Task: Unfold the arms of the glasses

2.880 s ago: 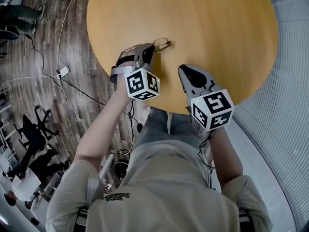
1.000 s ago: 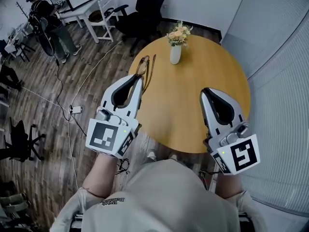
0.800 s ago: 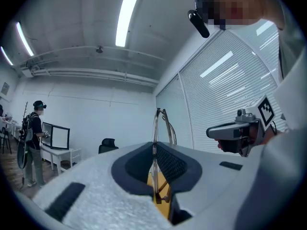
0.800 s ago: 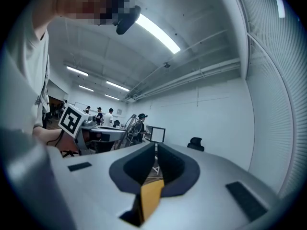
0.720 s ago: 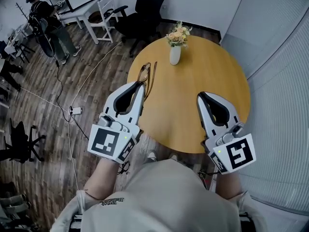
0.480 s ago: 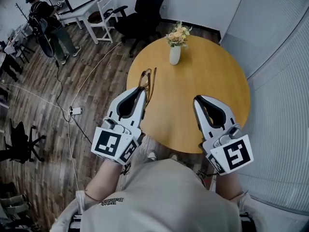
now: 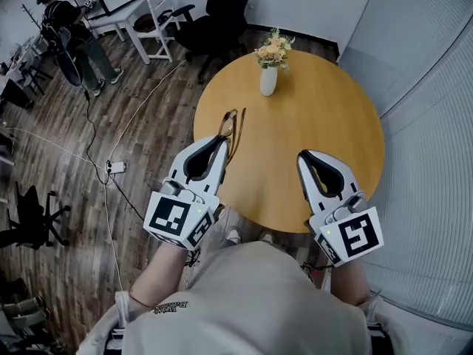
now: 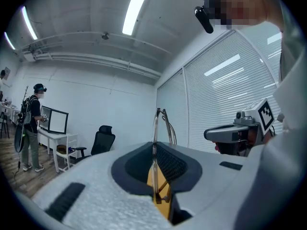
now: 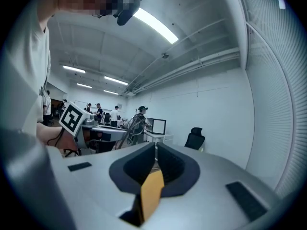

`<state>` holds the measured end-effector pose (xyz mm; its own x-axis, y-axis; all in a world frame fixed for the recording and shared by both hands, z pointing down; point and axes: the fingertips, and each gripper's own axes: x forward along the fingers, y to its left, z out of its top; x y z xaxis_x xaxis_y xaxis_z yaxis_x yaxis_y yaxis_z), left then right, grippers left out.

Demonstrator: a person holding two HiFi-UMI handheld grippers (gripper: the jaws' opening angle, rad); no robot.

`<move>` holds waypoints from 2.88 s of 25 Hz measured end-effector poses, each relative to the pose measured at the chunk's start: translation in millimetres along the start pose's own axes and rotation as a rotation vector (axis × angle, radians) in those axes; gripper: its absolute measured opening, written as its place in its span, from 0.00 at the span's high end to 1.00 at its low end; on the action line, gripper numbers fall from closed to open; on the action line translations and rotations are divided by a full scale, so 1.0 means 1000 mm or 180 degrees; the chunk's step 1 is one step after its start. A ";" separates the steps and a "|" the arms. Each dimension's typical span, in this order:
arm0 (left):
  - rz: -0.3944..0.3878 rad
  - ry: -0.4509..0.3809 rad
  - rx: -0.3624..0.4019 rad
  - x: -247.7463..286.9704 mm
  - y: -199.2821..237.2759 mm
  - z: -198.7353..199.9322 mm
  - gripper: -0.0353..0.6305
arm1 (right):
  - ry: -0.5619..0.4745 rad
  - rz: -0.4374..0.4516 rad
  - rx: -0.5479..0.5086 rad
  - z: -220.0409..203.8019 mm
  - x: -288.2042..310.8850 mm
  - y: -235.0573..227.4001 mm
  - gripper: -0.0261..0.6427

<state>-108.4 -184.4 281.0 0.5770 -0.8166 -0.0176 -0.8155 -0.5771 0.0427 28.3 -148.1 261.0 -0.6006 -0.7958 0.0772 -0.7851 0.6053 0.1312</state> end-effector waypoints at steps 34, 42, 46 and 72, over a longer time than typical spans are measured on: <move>-0.0340 0.0148 0.0224 0.024 -0.037 -0.004 0.89 | -0.0313 0.0490 0.0109 0.053 0.069 -0.006 0.90; -0.0147 0.0095 -0.0054 0.023 -0.014 -0.005 0.89 | -0.0197 0.0399 0.0136 0.035 0.062 -0.017 0.90; -0.0019 0.0041 -0.0135 0.020 0.001 0.000 0.89 | -0.0150 0.0382 0.0201 0.024 0.055 -0.017 0.90; 0.0200 -0.0050 -0.0461 0.024 0.029 -0.001 0.88 | 0.0612 0.0414 0.0500 -0.076 0.023 0.008 0.90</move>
<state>-117.7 -220.6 282.5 0.5232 -0.8518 -0.0258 -0.8344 -0.5182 0.1876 20.1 -162.9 339.2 -0.6699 -0.6910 0.2714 -0.7261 0.6861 -0.0456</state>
